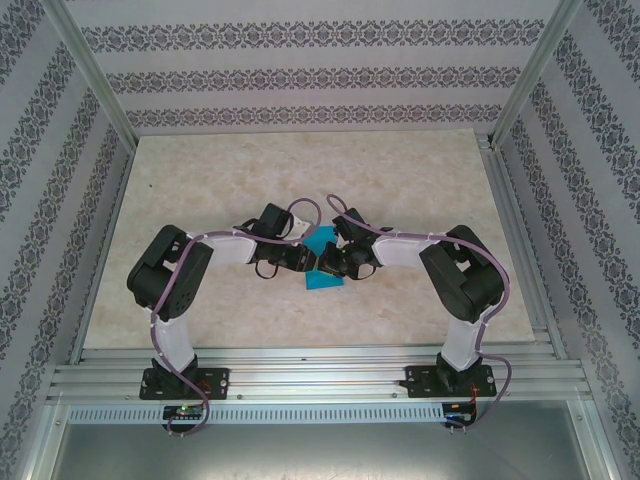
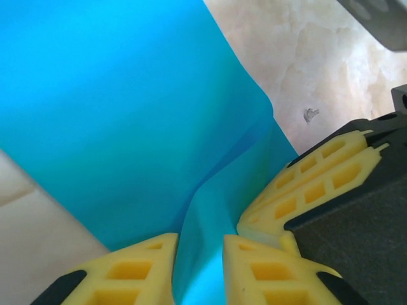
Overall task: Fold a paper plane with a square sheet of paper (fold left side to right side)
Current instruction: Fold the triangle a second time at the center of the table.
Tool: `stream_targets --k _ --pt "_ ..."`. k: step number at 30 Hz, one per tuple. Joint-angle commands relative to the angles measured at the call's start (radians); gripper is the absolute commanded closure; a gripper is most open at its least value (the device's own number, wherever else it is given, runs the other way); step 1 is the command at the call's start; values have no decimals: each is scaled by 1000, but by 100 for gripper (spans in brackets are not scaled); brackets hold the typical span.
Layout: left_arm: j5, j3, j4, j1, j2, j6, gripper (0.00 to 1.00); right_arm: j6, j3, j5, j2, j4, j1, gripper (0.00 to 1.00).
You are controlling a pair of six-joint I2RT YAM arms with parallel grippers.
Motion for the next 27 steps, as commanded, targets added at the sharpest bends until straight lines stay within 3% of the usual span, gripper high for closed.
stream_targets --k 1,5,8,16,27 --pt "-22 -36 13 13 -109 -36 72 -13 -26 39 26 -40 10 89" --pt "-26 -103 15 18 -201 -73 72 -13 -22 37 32 -35 10 88" --pt "33 -166 74 16 -247 -137 74 -13 -23 37 36 -32 11 88" --pt "113 -227 268 -38 -204 -324 79 -13 -26 37 37 -32 11 88" --pt "89 -161 224 -92 -105 -299 80 -14 -26 37 38 -35 12 88"
